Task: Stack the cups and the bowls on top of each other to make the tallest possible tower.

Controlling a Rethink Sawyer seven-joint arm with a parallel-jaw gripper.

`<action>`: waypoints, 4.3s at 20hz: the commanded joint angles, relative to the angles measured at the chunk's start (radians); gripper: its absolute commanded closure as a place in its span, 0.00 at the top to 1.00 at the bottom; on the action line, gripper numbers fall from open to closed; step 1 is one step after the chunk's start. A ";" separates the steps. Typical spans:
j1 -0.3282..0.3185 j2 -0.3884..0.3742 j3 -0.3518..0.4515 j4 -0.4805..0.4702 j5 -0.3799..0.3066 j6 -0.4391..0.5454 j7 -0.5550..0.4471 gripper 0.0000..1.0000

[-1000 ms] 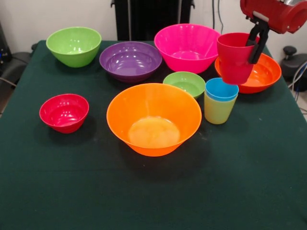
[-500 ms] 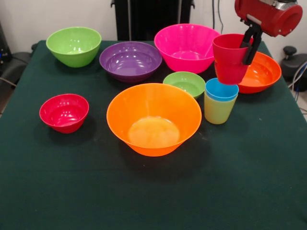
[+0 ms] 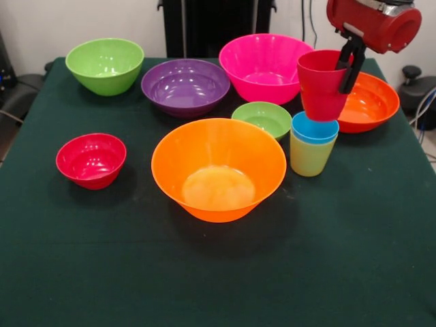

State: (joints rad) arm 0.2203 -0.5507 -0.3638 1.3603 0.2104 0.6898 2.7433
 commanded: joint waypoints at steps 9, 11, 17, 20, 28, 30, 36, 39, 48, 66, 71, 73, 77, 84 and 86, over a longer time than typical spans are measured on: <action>-0.046 0.006 0.156 0.093 -0.146 -0.080 -0.126 0.00; -0.050 0.005 0.161 0.095 -0.152 -0.086 -0.125 0.00; -0.056 0.004 0.170 0.092 -0.164 -0.088 -0.113 0.00; -0.052 0.006 0.171 0.088 -0.168 -0.089 -0.101 0.00; -0.031 0.021 0.161 0.065 -0.163 -0.067 -0.057 0.00; -0.024 0.025 0.156 0.060 -0.162 -0.063 -0.044 0.00; -0.011 0.033 0.148 0.054 -0.163 -0.052 -0.032 0.00; -0.011 0.031 0.150 0.064 -0.164 -0.058 -0.036 0.00; 0.001 0.037 0.143 0.073 -0.161 -0.079 -0.010 0.00; 0.018 0.040 0.130 0.090 -0.159 -0.113 0.018 0.00; 0.008 0.032 0.140 0.110 -0.162 -0.136 0.003 0.00; 0.005 0.032 0.141 0.112 -0.162 -0.142 0.001 0.00; 0.003 0.032 0.142 0.114 -0.162 -0.147 -0.003 0.00; 0.009 0.034 0.141 0.121 -0.161 -0.160 0.001 0.00; 0.011 0.035 0.140 0.121 -0.159 -0.160 0.004 0.00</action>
State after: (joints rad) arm 0.2144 -0.5482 -0.3097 1.3903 0.1047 0.5566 2.7433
